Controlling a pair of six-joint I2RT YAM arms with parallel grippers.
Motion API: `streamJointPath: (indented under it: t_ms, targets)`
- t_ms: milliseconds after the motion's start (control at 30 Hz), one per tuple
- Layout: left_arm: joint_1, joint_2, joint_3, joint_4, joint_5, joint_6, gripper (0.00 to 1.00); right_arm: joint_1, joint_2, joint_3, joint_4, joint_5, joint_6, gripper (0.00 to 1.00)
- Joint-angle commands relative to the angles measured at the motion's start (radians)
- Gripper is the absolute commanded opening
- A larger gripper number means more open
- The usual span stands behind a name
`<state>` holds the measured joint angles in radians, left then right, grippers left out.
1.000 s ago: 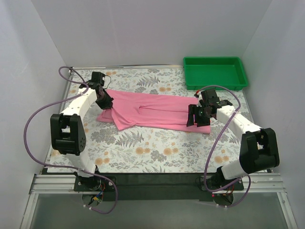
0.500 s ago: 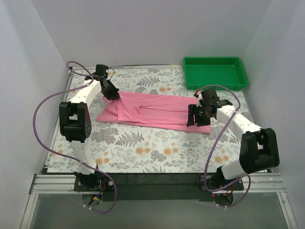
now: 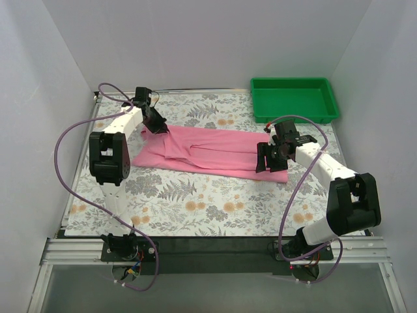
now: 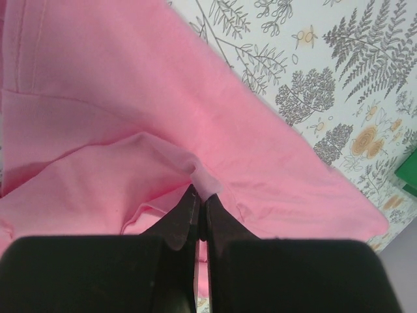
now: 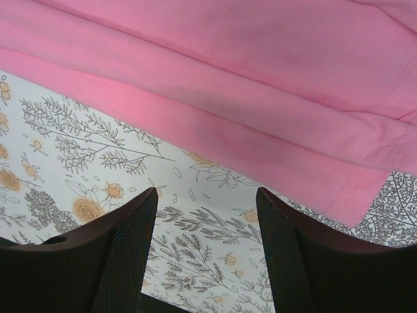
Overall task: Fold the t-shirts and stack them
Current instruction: Fold the tshirt
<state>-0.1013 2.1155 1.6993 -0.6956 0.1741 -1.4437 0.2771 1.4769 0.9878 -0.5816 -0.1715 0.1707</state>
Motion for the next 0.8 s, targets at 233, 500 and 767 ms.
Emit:
streamJointPath:
  t_ms: [233, 500, 767]
  targets:
    - [0.000, 0.008, 0.071, 0.062, 0.031, 0.003, 0.01, 0.005, 0.017, 0.057, -0.024, 0.027, -0.027, 0.58]
    - [0.000, 0.021, 0.069, 0.110, 0.033, 0.005, 0.01, 0.005, 0.023, 0.058, -0.027, 0.033, -0.030, 0.58]
    - [-0.001, 0.029, 0.059, 0.120, -0.005, 0.008, 0.04, 0.004, 0.020, 0.061, -0.027, 0.053, -0.037, 0.58]
